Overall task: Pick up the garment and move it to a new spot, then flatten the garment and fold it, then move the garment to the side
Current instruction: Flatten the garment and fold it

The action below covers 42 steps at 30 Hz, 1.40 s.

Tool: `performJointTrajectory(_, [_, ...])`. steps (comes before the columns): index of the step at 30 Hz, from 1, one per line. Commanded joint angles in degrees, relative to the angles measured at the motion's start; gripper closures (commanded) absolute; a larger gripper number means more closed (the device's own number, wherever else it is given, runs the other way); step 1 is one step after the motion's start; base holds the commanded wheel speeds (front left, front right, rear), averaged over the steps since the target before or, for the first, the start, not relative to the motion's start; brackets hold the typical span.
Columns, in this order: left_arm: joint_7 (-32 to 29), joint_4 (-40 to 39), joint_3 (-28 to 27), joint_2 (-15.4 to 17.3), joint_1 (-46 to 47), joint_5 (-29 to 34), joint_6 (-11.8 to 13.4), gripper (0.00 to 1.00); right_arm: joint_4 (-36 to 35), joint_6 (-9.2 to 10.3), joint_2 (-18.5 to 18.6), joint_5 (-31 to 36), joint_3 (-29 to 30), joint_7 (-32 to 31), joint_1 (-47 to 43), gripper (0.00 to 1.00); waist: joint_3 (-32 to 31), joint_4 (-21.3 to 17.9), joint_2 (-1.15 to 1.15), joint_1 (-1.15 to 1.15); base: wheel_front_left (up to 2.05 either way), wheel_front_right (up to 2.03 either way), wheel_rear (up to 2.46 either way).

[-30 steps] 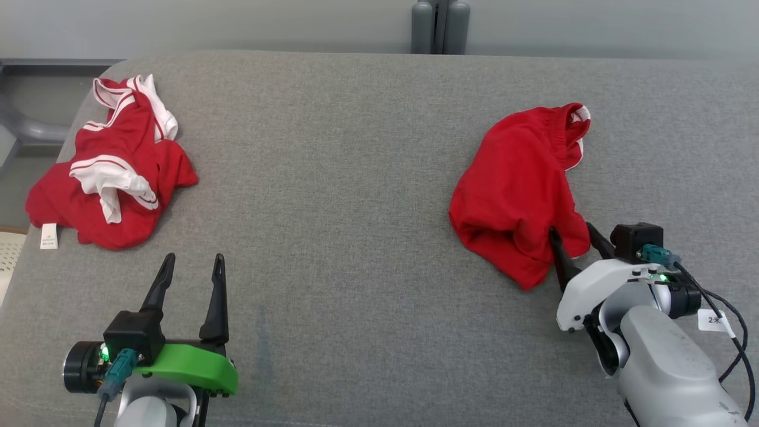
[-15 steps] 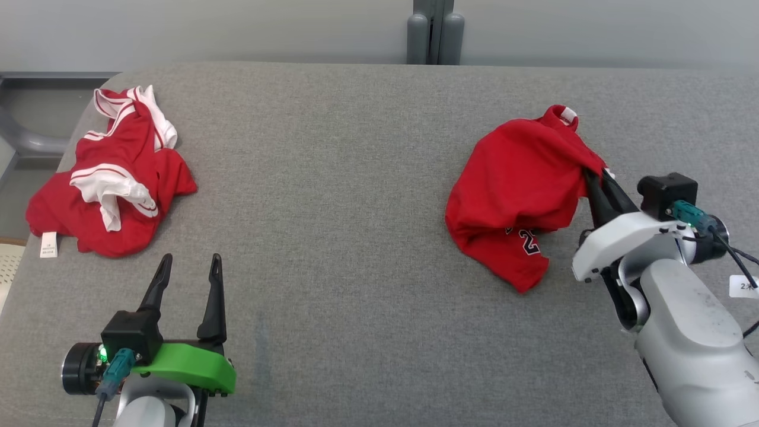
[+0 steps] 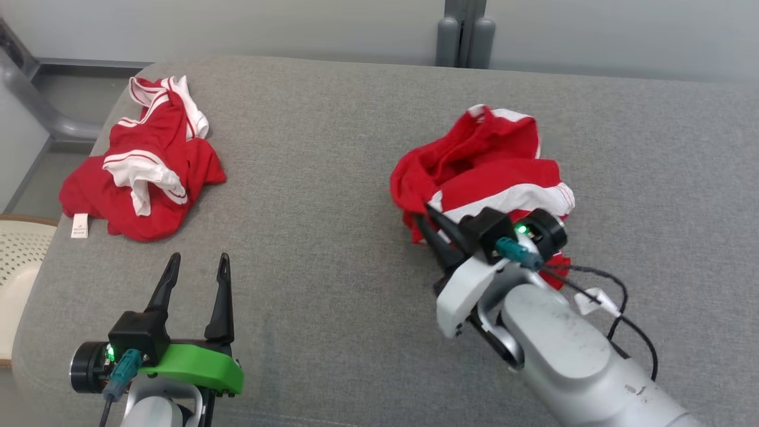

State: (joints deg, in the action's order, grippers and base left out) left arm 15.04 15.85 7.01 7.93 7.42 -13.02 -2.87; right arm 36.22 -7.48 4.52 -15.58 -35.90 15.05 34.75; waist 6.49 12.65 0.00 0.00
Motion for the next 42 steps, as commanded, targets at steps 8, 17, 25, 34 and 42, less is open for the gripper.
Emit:
performJointTrajectory(8, [0.2, 0.5, -0.3, -0.8, 0.5, 0.5, -0.6, 0.0, 4.1, -0.02, -1.6, -6.8, -13.4, 0.2, -2.1, 0.16, 0.8, 2.5, 0.0, 0.0, 0.0, 0.0, 0.0])
performJointTrajectory(17, [0.2, 0.4, -1.4, -0.7, -0.5, 1.0, -0.4, 0.0, 0.0, -0.02, -0.6, -8.3, -8.9, 0.2, -1.7, 0.0, -0.3, -0.2, 0.0, 0.0, 0.0, 0.0, 0.0])
performJointTrajectory(25, [0.2, -0.1, -1.9, -0.5, -1.3, 1.3, -0.5, 0.0, -1.8, -0.02, 5.5, -4.1, 2.4, 0.2, -1.5, 0.0, -1.3, -1.8, 0.0, 0.0, 0.0, 0.0, 0.0])
performJointTrajectory(34, [0.2, -0.2, -1.3, -1.1, -1.1, 1.4, -0.8, 0.0, 8.5, -0.02, 8.3, -3.6, 8.4, -0.4, 1.6, 0.0, 0.0, -0.3, 0.0, 0.0, 0.0, 0.0, 0.0])
performJointTrajectory(42, [0.2, 0.1, -1.1, -2.0, 0.3, 1.5, -1.2, 0.0, 15.9, -0.02, 7.9, -7.8, 5.1, -4.0, 4.5, 0.0, 2.0, 1.5, 0.0, 0.0, 0.0, 0.0, 0.0])
